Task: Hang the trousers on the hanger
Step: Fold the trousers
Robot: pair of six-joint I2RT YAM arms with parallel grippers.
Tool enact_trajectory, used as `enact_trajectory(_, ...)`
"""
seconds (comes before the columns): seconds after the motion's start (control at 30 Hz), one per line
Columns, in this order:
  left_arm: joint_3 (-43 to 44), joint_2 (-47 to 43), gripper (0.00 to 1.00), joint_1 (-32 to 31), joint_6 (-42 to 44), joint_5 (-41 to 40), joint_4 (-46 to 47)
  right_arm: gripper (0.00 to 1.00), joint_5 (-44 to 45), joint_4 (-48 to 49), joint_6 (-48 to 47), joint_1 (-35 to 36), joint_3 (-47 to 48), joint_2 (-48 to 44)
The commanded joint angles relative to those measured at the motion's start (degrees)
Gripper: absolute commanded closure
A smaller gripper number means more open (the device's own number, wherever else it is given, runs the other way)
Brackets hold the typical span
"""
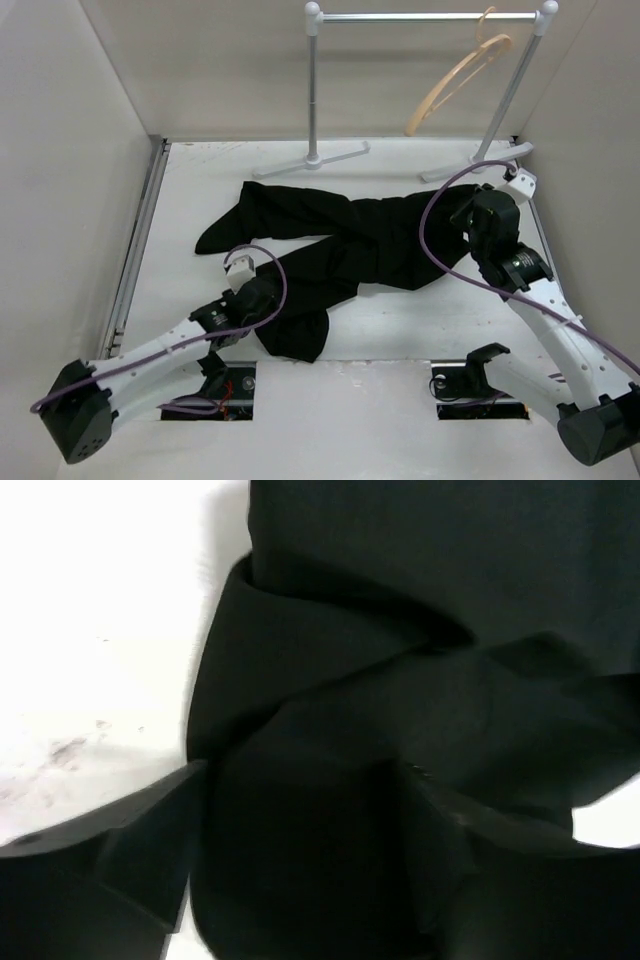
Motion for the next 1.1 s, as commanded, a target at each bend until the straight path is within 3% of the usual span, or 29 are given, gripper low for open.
enact_trajectory(0.0,1.29,8.60,0.48,-0.15,-2.62,-2.48,8.04,0.93,-1.94,4.26,1.68,-0.10,0.18,-0.43)
enact_trajectory(0.07,1.64,12.14,0.76,2.04,-2.10,-2.56,9.29,0.92,-1.94,4.61,1.68,-0.28,-0.35,-0.70)
enact_trajectory(0.13,3.13,8.84,0.88,7.29,0.52,-4.31,8.08,0.92,-1.76,4.79,1.77,-0.89,-1.31,-1.22)
enact_trajectory(0.27,12.43,-6.63,0.89,25.30,9.56,-9.76,1.57,0.92,-2.11,4.53,2.38,-5.10,-3.16,-2.45)
enact_trajectory(0.37,20.43,-7.10,0.87,39.63,15.47,-10.66,-0.46,0.92,-3.77,3.83,4.31,-9.14,-3.51,-2.28)
enact_trajectory(0.43,22.90,-3.43,0.76,46.41,16.71,-8.03,1.02,0.92,-5.27,3.74,6.15,-11.87,-3.69,-0.71)
enact_trajectory(0.47,23.44,-0.88,0.62,48.79,16.36,-6.71,1.90,0.90,-6.06,4.43,7.03,-13.36,-3.69,1.22)
enact_trajectory(0.57,24.67,4.85,0.08,51.80,13.74,-4.68,3.84,0.64,-7.73,5.32,7.75,-16.45,-0.97,8.87)
enact_trajectory(0.6,25.11,4.95,0.00,51.71,13.29,-4.76,4.46,0.49,-7.48,5.41,7.75,-16.63,-0.27,9.67)
enact_trajectory(0.67,26.77,3.81,0.00,50.49,13.89,-4.76,4.03,0.20,-6.86,5.84,7.31,-16.63,-0.35,7.93)
enact_trajectory(0.73,26.52,1.44,0.00,47.07,15.12,-4.76,3.50,0.10,-5.46,6.28,7.22,-15.67,-2.45,4.07)
enact_trajectory(0.8,24.25,-1.02,0.00,43.82,17.05,-4.76,2.36,0.08,-3.36,5.67,7.13,-13.21,-6.39,0.03)
enact_trajectory(0.83,22.49,-2.51,0.00,43.11,17.50,-4.50,1.31,0.09,-1.69,5.76,7.04,-12.16,-9.11,-2.26)
enact_trajectory(0.87,21.00,-3.83,0.00,43.01,17.50,-3.98,0.43,0.19,-0.45,5.67,6.87,-11.10,-11.92,-4.54)
enact_trajectory(0.9,18.28,-6.02,0.00,42.75,17.24,-3.10,-0.63,0.36,0.08,5.41,7.04,-10.13,-14.39,-6.30)
enact_trajectory(0.93,14.95,-8.74,0.05,42.57,16.63,-2.31,-1.25,0.68,0.26,4.54,7.74,-9.25,-16.76,-7.80)
enact_trajectory(0.97,11.52,-11.20,0.22,42.49,14.88,-1.69,-1.86,0.89,-0.09,3.31,9.66,-8.81,-19.05,-9.03)
enact_trajectory(1.0,8.70,-13.14,0.41,42.22,13.30,-0.99,-2.91,0.95,-0.70,1.73,11.68,-8.81,-20.46,-9.74)
enact_trajectory(1.03,6.41,-14.11,0.53,41.53,11.28,0.50,-3.79,0.95,-1.66,-0.37,14.40,-8.89,-22.22,-10.18)
enact_trajectory(1.07,4.48,-14.39,0.56,40.39,9.87,2.08,-3.71,0.92,-2.37,-1.53,15.82,-9.16,-23.89,-10.71)
